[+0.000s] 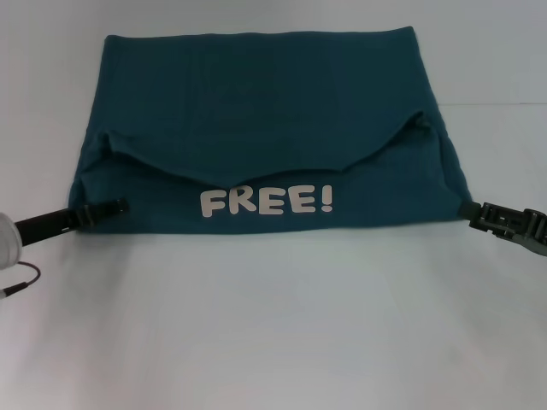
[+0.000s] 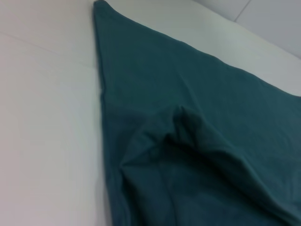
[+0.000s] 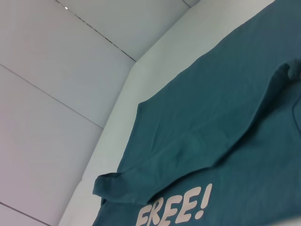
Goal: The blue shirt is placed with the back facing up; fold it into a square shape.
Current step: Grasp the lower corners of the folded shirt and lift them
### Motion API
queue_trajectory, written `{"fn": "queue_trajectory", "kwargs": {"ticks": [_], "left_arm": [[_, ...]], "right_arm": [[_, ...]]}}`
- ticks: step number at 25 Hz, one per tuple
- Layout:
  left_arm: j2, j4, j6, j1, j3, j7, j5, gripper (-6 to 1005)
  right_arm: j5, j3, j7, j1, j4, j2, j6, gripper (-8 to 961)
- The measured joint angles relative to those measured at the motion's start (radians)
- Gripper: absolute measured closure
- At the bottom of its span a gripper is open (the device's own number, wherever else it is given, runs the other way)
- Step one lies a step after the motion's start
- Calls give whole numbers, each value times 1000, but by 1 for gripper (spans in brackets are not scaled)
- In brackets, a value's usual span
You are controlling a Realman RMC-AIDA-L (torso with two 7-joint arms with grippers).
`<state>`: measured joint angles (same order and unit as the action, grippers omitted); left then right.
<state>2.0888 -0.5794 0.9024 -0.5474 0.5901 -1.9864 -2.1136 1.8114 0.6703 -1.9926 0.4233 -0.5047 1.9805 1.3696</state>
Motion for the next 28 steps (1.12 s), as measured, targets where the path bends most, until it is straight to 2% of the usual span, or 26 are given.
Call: {"fn": "queue_trajectory", "kwargs": {"ticks": [12,20,23,28], "left_arm": [[2,-23,-2,-7,12,-59,-13,273],[-3,-26,21,-7,12,-66,-13,571],[-6,-42,48,-9,13,-86,-13,692],[-30,-63,92,-20,13,-168,-13,890]], "right_arm": [[-4,-1,0,0,0,0,8,393],[4,8,-10,0,0,-12,10,397],[16,22,-34,4,-1,-31,10,398],[149,26,-173,52,-24,-91,13,401]]}}
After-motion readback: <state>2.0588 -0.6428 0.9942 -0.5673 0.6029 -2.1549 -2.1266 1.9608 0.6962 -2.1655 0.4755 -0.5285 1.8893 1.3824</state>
